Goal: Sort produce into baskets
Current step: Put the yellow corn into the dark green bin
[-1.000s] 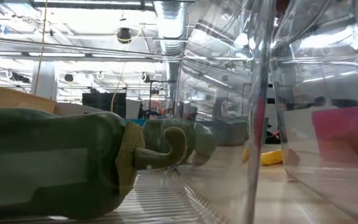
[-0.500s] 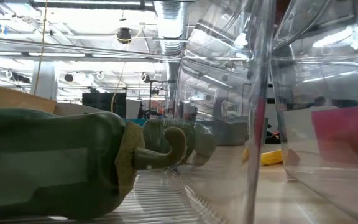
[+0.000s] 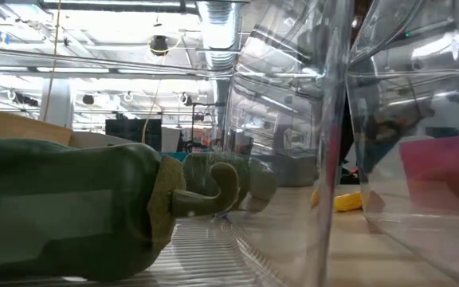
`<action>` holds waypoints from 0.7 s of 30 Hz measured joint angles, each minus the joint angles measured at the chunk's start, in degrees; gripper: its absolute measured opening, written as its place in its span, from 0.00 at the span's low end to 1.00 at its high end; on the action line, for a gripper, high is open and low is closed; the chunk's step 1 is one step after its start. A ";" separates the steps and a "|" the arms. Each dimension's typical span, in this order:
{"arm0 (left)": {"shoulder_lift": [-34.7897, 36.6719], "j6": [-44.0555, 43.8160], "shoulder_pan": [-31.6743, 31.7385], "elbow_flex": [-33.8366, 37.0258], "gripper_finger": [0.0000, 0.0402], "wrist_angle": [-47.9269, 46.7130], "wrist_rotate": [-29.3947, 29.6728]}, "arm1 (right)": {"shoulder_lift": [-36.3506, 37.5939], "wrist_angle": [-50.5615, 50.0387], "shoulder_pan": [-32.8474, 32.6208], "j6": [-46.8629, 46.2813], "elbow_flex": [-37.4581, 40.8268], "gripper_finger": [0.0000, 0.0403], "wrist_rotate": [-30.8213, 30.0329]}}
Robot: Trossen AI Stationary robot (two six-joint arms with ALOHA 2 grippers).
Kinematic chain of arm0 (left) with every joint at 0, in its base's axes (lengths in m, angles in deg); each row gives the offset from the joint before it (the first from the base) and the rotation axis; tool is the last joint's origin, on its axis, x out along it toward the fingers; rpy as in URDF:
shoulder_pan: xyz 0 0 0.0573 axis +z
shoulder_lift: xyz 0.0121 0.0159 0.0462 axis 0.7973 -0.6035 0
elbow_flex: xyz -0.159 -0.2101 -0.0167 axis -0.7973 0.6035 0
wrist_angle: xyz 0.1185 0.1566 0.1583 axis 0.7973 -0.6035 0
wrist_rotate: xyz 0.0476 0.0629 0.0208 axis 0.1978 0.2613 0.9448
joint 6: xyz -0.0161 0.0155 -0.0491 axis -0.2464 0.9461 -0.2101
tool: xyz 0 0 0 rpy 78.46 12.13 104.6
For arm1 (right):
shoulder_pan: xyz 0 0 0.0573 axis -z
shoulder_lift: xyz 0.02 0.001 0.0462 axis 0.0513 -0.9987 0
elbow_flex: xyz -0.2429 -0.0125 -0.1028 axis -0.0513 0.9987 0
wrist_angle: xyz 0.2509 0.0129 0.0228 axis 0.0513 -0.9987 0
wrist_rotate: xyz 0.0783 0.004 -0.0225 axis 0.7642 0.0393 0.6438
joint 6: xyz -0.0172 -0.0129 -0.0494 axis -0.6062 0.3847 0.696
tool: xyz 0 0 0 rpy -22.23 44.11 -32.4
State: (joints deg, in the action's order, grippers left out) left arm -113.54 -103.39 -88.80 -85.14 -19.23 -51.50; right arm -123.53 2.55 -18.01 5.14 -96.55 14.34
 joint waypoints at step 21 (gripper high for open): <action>0.00 0.00 0.02 0.00 0.42 0.07 0.75 | -3.90 2.08 2.11 9.14 0.00 0.42 7.50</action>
State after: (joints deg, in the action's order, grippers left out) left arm -113.54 -103.39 -88.78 -85.14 -19.16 -50.75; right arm -127.42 4.63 -15.90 14.28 -96.55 21.84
